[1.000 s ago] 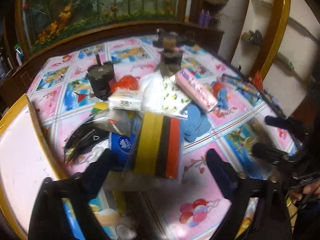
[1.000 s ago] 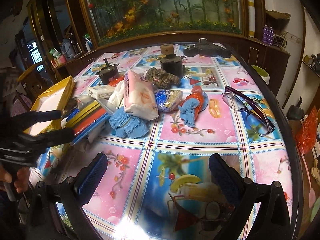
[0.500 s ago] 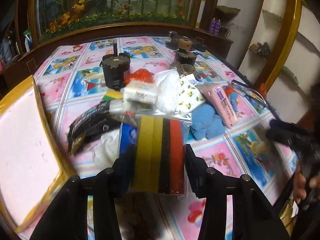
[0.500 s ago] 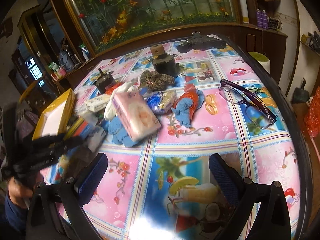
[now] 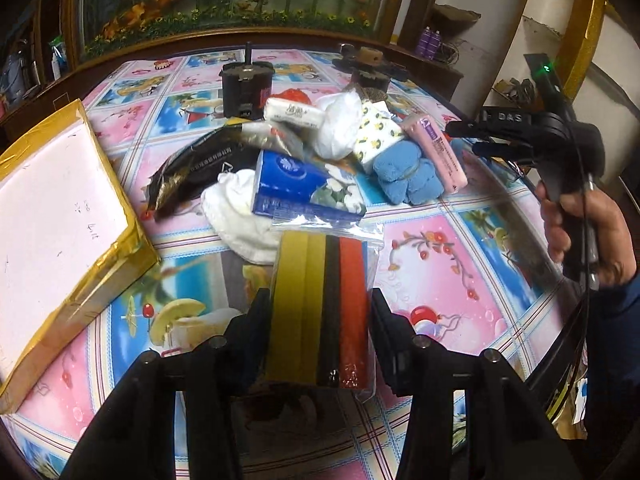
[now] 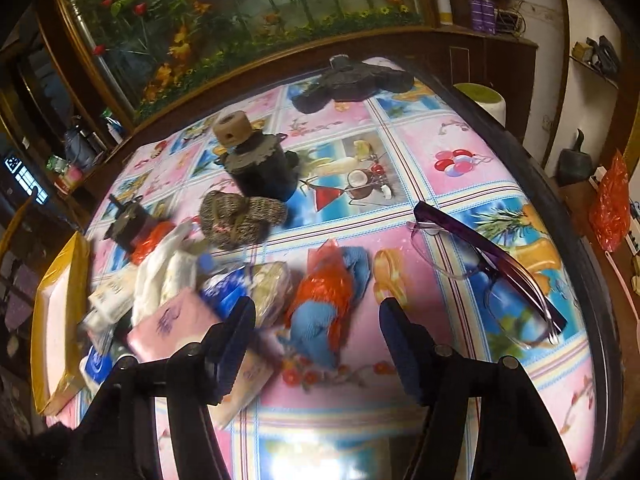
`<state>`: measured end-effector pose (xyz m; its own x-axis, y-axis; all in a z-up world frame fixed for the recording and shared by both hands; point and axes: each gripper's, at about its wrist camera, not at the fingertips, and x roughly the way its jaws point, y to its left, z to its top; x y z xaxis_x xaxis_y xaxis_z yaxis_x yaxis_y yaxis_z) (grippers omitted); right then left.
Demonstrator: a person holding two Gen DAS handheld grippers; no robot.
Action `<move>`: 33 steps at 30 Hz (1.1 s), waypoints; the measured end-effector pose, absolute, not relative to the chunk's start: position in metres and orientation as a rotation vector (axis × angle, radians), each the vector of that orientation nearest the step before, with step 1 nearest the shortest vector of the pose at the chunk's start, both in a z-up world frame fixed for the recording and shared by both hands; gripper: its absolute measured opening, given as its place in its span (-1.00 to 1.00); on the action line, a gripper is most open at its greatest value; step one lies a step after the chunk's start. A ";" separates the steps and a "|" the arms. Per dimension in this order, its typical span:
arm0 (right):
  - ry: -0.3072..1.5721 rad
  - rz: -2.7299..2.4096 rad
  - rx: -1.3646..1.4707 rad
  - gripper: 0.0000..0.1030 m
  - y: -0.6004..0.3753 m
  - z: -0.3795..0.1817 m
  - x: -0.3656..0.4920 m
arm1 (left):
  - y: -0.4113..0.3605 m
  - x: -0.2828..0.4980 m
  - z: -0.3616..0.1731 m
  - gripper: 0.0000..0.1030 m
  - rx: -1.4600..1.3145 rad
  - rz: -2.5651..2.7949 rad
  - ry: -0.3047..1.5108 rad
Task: Organize soft objects
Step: 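Grasp the bagged yellow-black-red sponges with the left tool while the right grasps the blue knitted toy, then carry both items into the yellow box and open both tools to release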
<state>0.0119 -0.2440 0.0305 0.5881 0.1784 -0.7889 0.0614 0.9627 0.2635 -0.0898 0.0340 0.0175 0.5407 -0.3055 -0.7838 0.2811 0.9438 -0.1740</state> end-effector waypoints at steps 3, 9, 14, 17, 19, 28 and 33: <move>0.995 0.085 0.316 -0.21 -0.247 0.013 0.017 | 0.031 -0.089 0.013 -0.09 -0.018 -0.343 0.950; 0.922 0.105 0.332 -0.40 -0.253 0.020 -0.009 | 0.030 -0.089 0.011 -0.12 -0.005 -0.329 0.933; 0.854 0.170 0.350 -0.39 -0.250 0.039 -0.041 | 0.034 -0.094 0.025 -0.12 -0.040 -0.369 0.887; 0.798 0.231 0.347 -0.39 -0.241 0.055 -0.058 | 0.041 -0.098 0.036 -0.12 -0.067 -0.376 0.856; 0.772 0.270 0.340 -0.39 -0.231 0.064 -0.065 | 0.047 -0.098 0.041 -0.12 -0.093 -0.377 0.847; 0.776 0.476 0.259 -0.38 -0.158 0.083 -0.080 | 0.091 -0.102 0.061 -0.12 -0.170 -0.293 0.783; 0.819 0.592 0.214 -0.38 -0.108 0.089 -0.075 | 0.130 -0.104 0.073 -0.12 -0.218 -0.214 0.741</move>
